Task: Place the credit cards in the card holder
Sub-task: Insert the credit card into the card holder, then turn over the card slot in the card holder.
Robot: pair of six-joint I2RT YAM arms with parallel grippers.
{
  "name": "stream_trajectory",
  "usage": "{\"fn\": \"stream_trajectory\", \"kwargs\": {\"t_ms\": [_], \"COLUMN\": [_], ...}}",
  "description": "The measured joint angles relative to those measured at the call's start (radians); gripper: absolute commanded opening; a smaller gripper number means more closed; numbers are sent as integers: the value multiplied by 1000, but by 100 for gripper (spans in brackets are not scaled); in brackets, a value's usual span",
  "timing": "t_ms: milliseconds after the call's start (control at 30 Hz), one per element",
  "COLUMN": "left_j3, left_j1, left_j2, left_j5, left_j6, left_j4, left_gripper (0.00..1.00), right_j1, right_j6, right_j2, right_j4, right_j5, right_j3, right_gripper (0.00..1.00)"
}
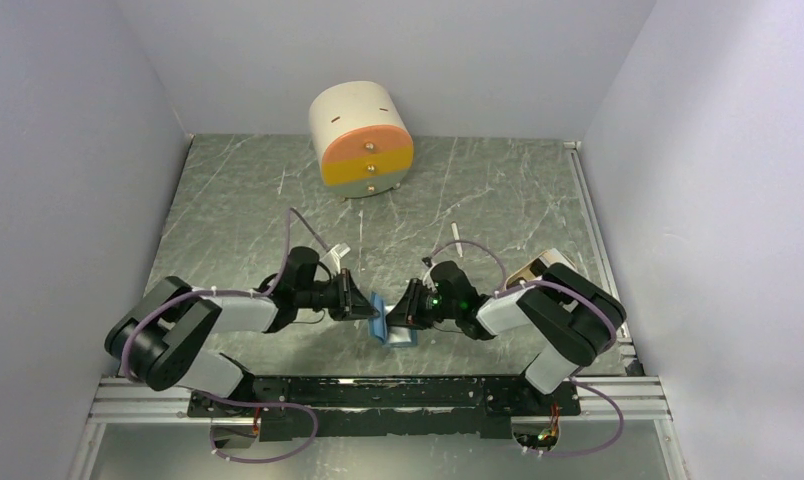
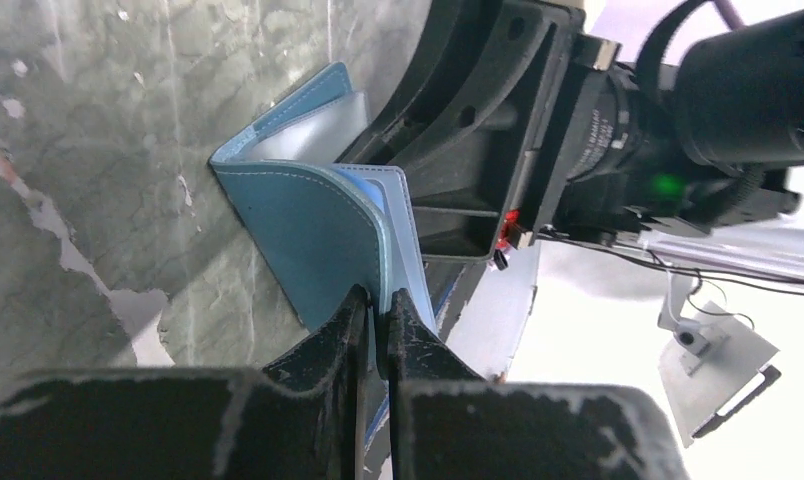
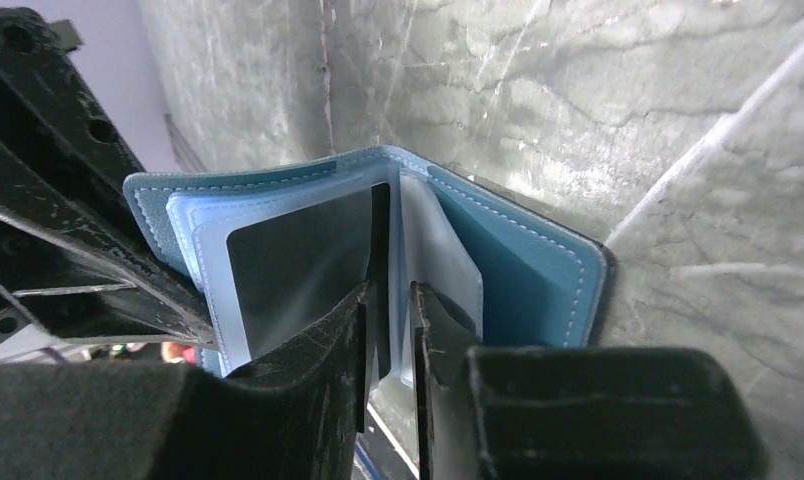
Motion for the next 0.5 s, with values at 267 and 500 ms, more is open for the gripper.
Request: {"fn": "stream_trajectory", "kwargs": {"t_ms": [267, 500], "left_j3": [142, 304], "left_j1": [-22, -32], "left_j2": [-48, -58], "left_j5": [-134, -261], "left_j6": [121, 209], "left_j4": [-347, -690], "left_gripper": [9, 9], "right_j1": [3, 6], "right_j6": [-132, -204], "right_j2": [-137, -270], "right_j4": [-257, -445], "right_j5": [106, 172], "right_j3": [47, 97], "right_gripper": [36, 37]}}
